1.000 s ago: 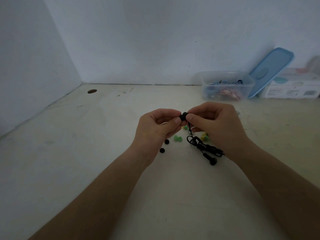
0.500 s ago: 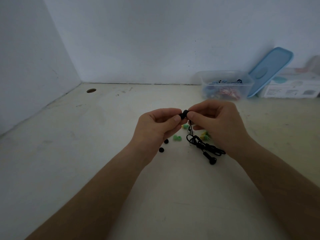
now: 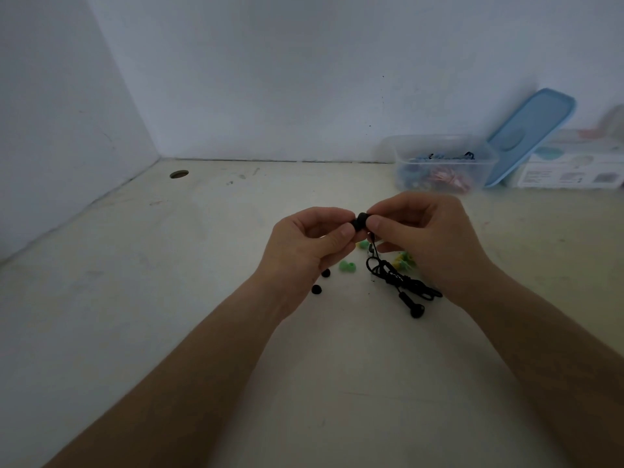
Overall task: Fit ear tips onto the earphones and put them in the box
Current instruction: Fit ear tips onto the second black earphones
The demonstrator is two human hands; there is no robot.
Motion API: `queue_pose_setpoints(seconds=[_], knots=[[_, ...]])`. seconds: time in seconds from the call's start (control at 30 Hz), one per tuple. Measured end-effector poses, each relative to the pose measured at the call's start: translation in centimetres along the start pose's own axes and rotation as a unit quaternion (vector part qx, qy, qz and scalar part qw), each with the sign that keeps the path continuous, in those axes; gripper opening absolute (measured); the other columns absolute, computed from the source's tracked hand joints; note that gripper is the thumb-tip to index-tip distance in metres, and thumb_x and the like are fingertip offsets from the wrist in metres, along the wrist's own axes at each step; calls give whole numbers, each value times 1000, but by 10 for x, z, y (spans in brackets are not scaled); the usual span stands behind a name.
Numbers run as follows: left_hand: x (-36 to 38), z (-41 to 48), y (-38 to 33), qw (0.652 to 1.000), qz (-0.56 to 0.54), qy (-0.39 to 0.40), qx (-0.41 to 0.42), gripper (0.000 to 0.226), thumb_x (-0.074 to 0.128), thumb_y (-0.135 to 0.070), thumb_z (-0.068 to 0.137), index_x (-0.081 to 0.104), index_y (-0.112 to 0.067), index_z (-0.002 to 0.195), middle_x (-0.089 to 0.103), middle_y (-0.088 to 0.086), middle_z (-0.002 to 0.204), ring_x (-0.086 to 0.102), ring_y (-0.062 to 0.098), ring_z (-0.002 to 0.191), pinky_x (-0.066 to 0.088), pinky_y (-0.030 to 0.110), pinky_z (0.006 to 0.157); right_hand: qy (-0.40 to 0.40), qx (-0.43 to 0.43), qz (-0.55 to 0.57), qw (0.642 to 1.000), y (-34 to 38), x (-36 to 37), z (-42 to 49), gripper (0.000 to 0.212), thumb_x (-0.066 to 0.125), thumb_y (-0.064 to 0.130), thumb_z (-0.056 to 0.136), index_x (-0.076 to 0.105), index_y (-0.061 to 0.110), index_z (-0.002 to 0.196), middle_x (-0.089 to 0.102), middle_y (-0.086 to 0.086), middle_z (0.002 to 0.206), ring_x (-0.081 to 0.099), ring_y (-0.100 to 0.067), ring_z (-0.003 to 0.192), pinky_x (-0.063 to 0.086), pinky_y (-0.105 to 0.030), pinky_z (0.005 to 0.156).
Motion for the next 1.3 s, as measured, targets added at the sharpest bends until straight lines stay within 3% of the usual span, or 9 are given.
queue_pose_setpoints(seconds=[0.23, 0.83, 1.3], knots=[[0, 0, -3, 1000, 16, 21, 11, 16, 63, 7, 85, 70, -6, 90, 75, 13, 89, 74, 21, 83, 57, 20, 70, 17, 9, 20, 1000, 0, 2, -1, 9, 70, 7, 89, 74, 10, 96, 77, -6, 82, 75, -21, 80, 58, -26, 69], [0, -1, -2, 998, 46, -30, 44, 14, 67, 7, 84, 71, -4, 91, 76, 13, 87, 75, 22, 80, 56, 21, 71, -24, 3, 21, 1000, -1, 6, -4, 6, 73, 6, 86, 75, 9, 92, 77, -6, 78, 75, -22, 74, 62, -31, 68], [-1, 0, 0, 1000, -5, 3, -11, 13, 64, 4, 83, 70, -3, 92, 76, 11, 84, 74, 17, 78, 57, 18, 68, 32, -25, 1, 999, 6, 1, -1, 9, 73, 0, 85, 72, 4, 93, 77, -6, 79, 74, -17, 75, 60, -28, 74]])
Point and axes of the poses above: each hand's wrist, its own z-axis towards the middle knuckle, its own x-axis out of the palm, y = z × x, the point moved 4 cm from there along z, towards the middle knuckle
